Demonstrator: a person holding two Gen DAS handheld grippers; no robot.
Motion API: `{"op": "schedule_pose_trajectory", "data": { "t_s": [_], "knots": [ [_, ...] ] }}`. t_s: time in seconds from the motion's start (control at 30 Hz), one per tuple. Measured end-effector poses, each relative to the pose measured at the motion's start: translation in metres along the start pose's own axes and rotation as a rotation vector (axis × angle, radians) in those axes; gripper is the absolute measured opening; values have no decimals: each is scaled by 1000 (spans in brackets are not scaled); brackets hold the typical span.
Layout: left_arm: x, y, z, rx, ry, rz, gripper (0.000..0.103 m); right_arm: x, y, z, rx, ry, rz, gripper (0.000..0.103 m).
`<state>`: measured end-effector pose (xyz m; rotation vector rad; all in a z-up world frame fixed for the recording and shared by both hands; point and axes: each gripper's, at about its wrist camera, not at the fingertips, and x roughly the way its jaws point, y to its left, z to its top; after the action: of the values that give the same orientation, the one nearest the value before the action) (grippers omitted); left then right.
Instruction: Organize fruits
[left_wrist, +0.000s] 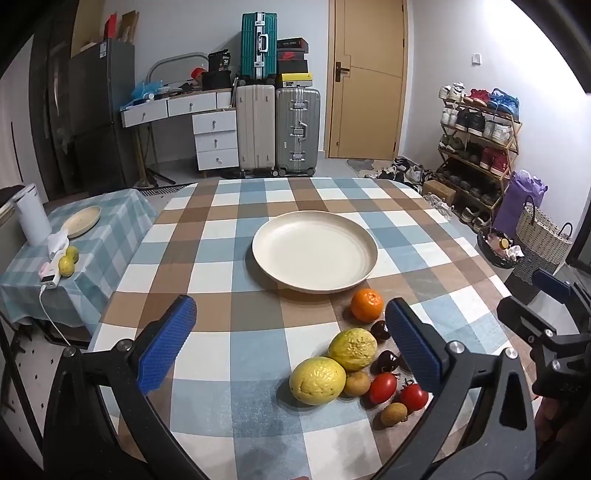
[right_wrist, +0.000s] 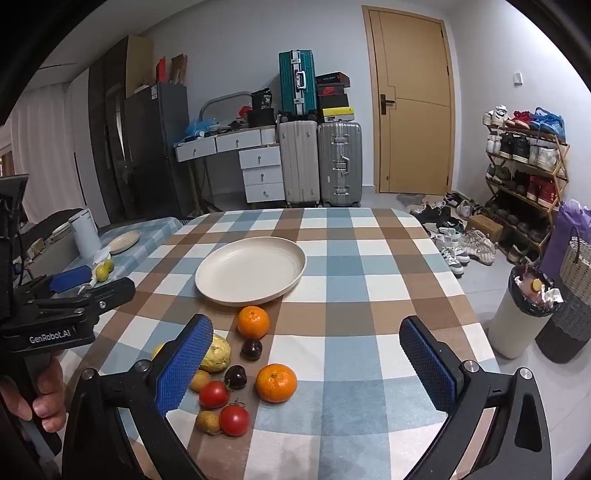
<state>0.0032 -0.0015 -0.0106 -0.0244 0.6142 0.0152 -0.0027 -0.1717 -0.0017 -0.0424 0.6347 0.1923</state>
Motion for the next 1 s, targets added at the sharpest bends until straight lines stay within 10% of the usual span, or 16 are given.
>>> {"op": "schedule_pose_trajectory", "data": {
  "t_s": [1.0],
  "knots": [
    [-2,0,-5,15,-7,-8,102,2,-8,-4,24,15,-16,103]
  ]
}}
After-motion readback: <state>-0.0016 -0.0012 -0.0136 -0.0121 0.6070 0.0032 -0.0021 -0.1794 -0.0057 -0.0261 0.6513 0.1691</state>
